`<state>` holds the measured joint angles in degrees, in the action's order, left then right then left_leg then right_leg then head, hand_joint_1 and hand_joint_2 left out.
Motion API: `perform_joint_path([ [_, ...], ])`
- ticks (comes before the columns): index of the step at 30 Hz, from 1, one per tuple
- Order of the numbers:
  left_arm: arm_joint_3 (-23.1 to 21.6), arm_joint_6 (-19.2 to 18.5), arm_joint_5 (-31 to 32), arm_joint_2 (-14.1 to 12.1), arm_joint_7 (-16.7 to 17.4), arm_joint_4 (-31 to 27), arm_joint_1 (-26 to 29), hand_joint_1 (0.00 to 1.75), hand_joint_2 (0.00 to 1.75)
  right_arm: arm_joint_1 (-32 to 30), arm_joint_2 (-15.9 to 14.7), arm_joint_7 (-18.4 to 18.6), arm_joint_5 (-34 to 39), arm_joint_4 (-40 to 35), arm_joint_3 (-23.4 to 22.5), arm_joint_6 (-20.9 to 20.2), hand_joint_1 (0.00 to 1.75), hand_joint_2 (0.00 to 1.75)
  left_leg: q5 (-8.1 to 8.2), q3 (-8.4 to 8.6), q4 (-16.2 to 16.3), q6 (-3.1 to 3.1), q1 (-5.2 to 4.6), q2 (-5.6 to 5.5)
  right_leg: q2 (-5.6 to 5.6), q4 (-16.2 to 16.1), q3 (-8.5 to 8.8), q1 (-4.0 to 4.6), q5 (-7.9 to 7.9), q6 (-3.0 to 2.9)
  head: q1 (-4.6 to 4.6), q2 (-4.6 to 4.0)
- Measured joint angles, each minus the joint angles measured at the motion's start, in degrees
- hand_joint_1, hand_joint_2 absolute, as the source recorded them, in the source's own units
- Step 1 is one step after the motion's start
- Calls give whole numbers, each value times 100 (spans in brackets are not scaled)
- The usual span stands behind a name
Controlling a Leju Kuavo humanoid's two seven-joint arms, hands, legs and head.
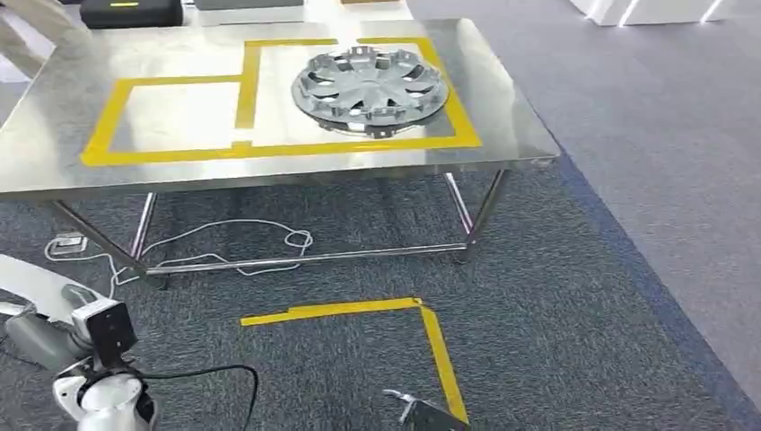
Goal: Take the parts from the cabinet and place them on the table.
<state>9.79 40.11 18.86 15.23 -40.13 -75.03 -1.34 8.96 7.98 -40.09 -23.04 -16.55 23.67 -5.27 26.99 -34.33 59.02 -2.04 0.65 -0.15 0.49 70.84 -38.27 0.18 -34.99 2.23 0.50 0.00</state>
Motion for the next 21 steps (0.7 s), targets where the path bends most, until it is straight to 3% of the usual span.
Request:
perform_joint_path([
  [1, 2, 2, -17, 0, 0, 0, -4, 175, 175, -1, 0, 0, 0, 2, 2, 0, 0, 175, 26, 19, 1, -1, -3, 0, 0, 403, -272, 0, -96, 10, 11, 0],
  [2, 11, 0, -24, 0, 0, 2, -3, 175, 175, -7, 0, 0, 0, 4, 4, 0, 0, 175, 56, 55, 1, -1, -3, -3, 1, 596, -451, -2, -59, 10, 7, 0],
  [3, 22, 0, -28, 0, 0, 0, -3, 175, 175, -7, 0, 0, -2, 6, 11, 0, 0, 175, 89, 105, 1, 3, -3, -9, 0, 483, -474, -3, 139, 5, 9, 0],
  [4, 31, 0, -28, 0, 0, 0, -3, 175, 175, -1, 0, 0, -2, 7, 28, 0, 0, 175, 131, 166, 1, 9, -3, -16, 0, 118, -362, -4, 454, -13, 9, 0],
  [6, 31, 0, -28, 0, 0, 0, -5, 175, 175, 11, 0, -2, -2, 7, 46, 0, 0, 175, 219, 296, -1, 36, -3, -20, -1, -935, 62, -2, 1086, -60, 9, 0],
  [8, 39, 0, -31, 0, 0, 0, -13, 175, 175, 37, 0, -2, -13, 11, 50, 2, 0, 175, 265, 282, 11, 103, -32, -30, 5, -1239, 257, 35, 943, -100, 9, 0],
  [11, 57, 0, -33, -2, 0, 0, -12, 175, 175, 28, 0, -2, -18, 13, 52, 2, 0, 175, 284, 305, -48, 197, -20, -22, 27, -1239, 250, 42, 902, -179, -20, 0],
  [12, 57, 0, -33, -7, 0, -4, -11, 175, 175, 26, 6, -2, -24, 13, 57, 4, 0, 175, 346, 336, -21, 228, -3, -24, 23, -1322, 345, -12, 916, -209, -29, 0],
  [13, 59, 0, -31, -13, 0, -7, -18, 175, 175, 32, 7, -7, -26, 13, 63, 13, 0, 175, 433, 272, 167, 238, -15, -17, 19, -1353, 409, -3, 889, -251, -46, 0],
  [14, 59, 2, -31, -13, 0, -9, -19, 175, 175, 46, 7, -7, -26, 13, 70, 15, 0, 175, 587, 88, 525, 250, -15, -16, 7, -1355, 446, -3, 866, -284, -63, 0],
  [16, 70, 0, -28, -15, 0, -9, -2, 175, 175, 50, 7, -7, -26, 13, 76, 13, 0, 175, 893, -452, 1411, 274, -4, -15, 4, -1353, 500, 3, 801, -308, -59, 0],
  [17, 74, 0, -28, -15, 0, -9, 7, 175, 175, 43, 7, -4, -26, 15, 79, 13, 0, 175, 936, -675, 1709, 285, -4, -15, 5, -1351, 534, 3, 771, -312, -59, 0],
  [18, 74, 2, -28, -15, 0, -9, 13, 175, 175, 35, 4, -2, -26, 17, 79, 13, 0, 175, 791, -755, 1711, 293, -3, -14, 11, -1350, 581, 2, 738, -308, -59, 0],
  [19, 74, 0, -28, -15, 0, -9, 13, 175, 175, 30, 7, -2, -26, 17, 79, 13, 0, 175, 520, -705, 1489, 293, -1, -14, 16, -1350, 639, 1, 697, -302, -61, 0],
  [21, 74, 0, -28, -15, 0, -9, 12, 175, 175, 27, 11, -2, -28, 17, 85, 9, 0, 175, -164, -351, 550, 279, 4, -7, 25, -1344, 777, -7, 600, -268, -61, 0],
])
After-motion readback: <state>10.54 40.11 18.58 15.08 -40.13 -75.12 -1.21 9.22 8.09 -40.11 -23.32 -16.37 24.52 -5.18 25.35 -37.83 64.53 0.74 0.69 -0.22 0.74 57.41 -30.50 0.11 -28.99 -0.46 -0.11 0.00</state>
